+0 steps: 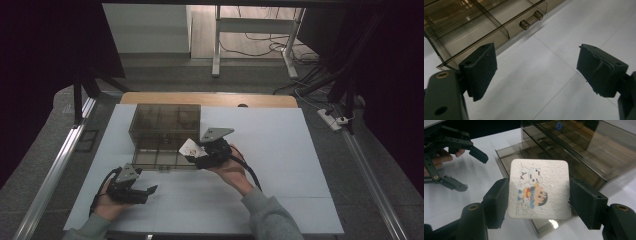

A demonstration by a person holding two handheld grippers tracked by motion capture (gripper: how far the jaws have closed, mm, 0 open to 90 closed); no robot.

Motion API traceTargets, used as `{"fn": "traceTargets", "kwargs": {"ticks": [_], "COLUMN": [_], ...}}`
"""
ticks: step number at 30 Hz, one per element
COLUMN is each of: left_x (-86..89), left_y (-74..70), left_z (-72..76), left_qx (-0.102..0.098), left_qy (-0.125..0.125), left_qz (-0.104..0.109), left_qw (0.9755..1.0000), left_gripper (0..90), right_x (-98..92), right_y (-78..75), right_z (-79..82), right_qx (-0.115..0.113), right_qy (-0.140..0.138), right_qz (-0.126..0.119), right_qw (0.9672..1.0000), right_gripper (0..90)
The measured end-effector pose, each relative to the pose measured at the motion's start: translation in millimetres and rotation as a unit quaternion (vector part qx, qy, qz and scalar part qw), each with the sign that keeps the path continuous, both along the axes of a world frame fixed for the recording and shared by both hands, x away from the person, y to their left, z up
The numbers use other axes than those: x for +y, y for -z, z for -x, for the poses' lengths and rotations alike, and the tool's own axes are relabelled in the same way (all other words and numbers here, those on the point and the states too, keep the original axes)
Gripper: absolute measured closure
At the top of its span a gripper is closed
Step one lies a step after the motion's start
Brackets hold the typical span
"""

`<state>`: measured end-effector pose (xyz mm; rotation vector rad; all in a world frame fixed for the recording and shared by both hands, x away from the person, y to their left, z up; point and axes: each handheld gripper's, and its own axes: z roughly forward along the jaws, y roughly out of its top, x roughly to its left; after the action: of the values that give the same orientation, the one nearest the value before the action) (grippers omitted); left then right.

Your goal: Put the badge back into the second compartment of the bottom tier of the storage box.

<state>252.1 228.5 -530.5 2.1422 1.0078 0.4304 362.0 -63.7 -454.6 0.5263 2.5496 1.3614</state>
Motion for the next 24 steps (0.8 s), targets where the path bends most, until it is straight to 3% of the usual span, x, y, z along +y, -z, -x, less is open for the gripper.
{"fn": "traceTargets", "kwargs": {"ticks": [6, 14, 24], "left_x": [0.8, 2.8, 7.8], "left_y": [-0.9, -1.0, 1.3], "left_z": [0.7, 2.3, 3.2], "left_qx": [-0.003, -0.003, 0.0], "left_qy": [-0.001, 0.001, -0.002], "left_qz": [0.004, 0.008, 0.013], "left_qw": [1.0, 1.0, 0.9999], "left_gripper": [16.4, 16.6, 16.7], "right_x": [23.2, 56.3, 78.0], "right_y": [3.3, 17.6, 26.2], "right_z": [-6.0, -18.8, -25.3], "right_qx": [0.007, 0.011, 0.013], "right_qy": [-0.021, -0.033, -0.054], "right_qz": [0.016, 0.06, 0.074], "right_qw": [0.9996, 0.9976, 0.9957], "right_gripper": [32.5, 32.5, 32.5]}}
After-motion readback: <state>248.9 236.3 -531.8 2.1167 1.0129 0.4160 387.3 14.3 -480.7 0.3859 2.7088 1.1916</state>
